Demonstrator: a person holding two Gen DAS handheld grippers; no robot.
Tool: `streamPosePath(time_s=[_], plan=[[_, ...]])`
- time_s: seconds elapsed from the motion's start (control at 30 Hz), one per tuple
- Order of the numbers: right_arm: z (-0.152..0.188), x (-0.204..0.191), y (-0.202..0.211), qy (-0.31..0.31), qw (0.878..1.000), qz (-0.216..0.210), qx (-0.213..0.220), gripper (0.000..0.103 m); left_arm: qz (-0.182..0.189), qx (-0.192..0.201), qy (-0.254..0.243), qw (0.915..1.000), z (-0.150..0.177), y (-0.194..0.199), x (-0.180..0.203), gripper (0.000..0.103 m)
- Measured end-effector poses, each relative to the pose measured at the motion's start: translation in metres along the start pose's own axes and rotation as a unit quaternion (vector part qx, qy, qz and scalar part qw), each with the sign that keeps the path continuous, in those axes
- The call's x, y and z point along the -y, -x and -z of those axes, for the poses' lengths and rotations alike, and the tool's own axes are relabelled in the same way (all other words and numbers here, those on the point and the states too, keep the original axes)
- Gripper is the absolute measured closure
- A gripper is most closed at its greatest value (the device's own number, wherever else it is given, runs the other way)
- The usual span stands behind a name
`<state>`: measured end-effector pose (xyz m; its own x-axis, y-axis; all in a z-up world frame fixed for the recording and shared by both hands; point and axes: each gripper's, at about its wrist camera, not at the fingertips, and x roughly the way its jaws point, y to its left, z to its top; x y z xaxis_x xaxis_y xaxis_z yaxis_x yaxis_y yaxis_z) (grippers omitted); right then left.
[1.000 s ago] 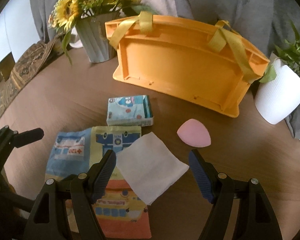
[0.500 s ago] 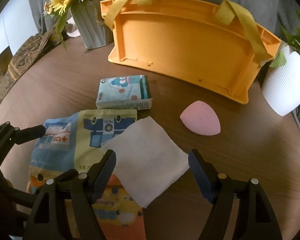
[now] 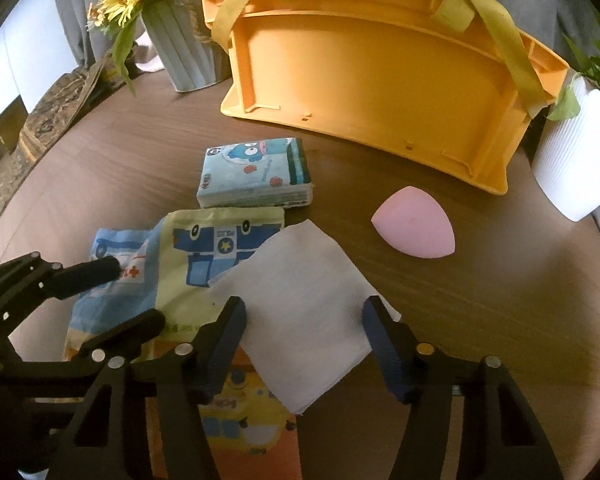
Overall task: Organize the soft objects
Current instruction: 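Grasp the printed fabric pouch with the left tool while the right tool grasps the white cloth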
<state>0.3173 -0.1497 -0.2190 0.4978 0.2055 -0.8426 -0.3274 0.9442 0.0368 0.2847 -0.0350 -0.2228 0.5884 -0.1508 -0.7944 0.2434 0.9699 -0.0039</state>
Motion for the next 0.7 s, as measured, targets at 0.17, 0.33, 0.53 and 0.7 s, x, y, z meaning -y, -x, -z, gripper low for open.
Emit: streamPosePath(time_s=[0.17, 0.33, 0.53, 0.7], plan=[[0.000, 0.001, 0.002, -0.002, 1.000, -0.006, 0.000, 0.069, -0.002, 0.000, 0.004, 1.0000, 0.000, 0.000, -0.001, 0.084], [0.000, 0.003, 0.006, -0.013, 1.000, -0.013, 0.001, 0.088, 0.003, -0.001, 0.013, 0.9999, -0.001, 0.000, -0.001, 0.094], [-0.004, 0.007, 0.019, -0.030, 0.999, -0.008, 0.015, 0.089, 0.015, 0.004, 0.027, 0.9995, -0.004, 0.006, -0.002, 0.099], [-0.007, 0.008, 0.029, -0.038, 0.999, -0.006, 0.023, 0.089, 0.021, 0.018, 0.031, 0.9991, -0.008, 0.020, -0.002, 0.099]])
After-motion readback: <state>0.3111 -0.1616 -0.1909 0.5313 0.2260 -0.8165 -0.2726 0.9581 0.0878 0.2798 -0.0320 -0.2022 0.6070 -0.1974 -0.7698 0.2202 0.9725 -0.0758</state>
